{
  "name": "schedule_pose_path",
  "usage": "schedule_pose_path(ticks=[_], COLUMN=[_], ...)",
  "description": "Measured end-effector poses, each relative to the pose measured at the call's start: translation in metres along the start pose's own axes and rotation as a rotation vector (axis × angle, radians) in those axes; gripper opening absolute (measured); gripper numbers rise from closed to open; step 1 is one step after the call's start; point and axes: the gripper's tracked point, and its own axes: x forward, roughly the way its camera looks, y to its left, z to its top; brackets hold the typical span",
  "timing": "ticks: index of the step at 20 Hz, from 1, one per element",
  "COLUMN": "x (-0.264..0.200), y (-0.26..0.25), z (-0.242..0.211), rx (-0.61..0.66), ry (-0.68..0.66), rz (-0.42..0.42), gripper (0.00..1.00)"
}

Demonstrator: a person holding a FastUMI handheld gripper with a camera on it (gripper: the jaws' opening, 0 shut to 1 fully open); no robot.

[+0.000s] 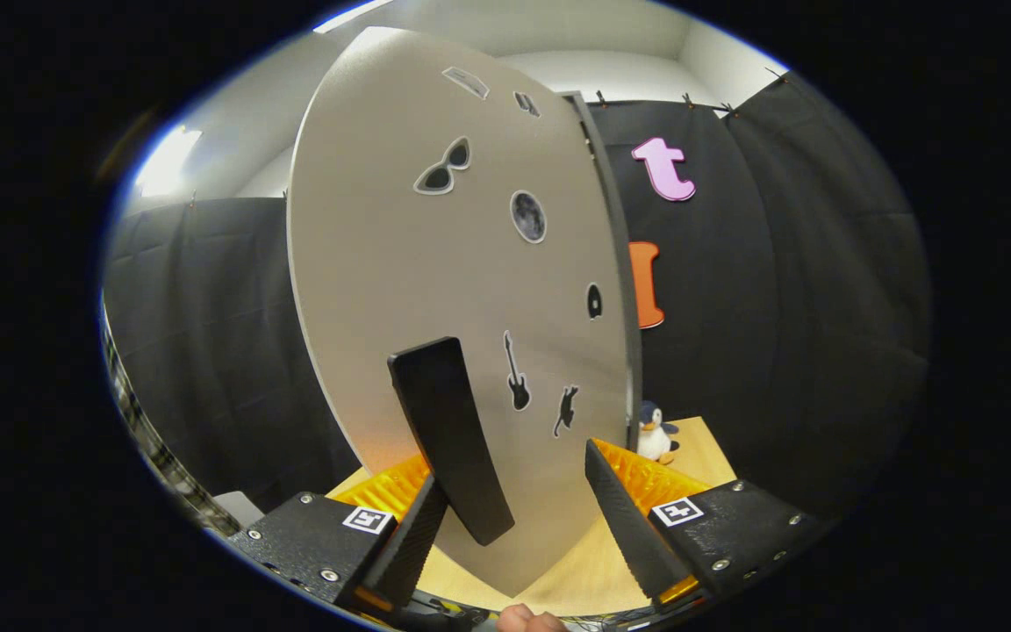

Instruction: Open the shoe cabinet door, grab the shoes and put them into the shoe cabinet, then close the shoe cabinet door.

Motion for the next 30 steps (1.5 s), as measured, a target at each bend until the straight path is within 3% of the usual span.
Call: schedule_pose_path(ticks=[8,13,30], x=[0.074,0.115,0.172], y=[0.073,0.099,0.136], z=[0.004,0.009,0.008], rx=[-0.043,-0.031,-0.005], ry=[0.023,0.010,0.016], rz=[0.032,0.005,-0.104], gripper=[0.98,0.98,0.96])
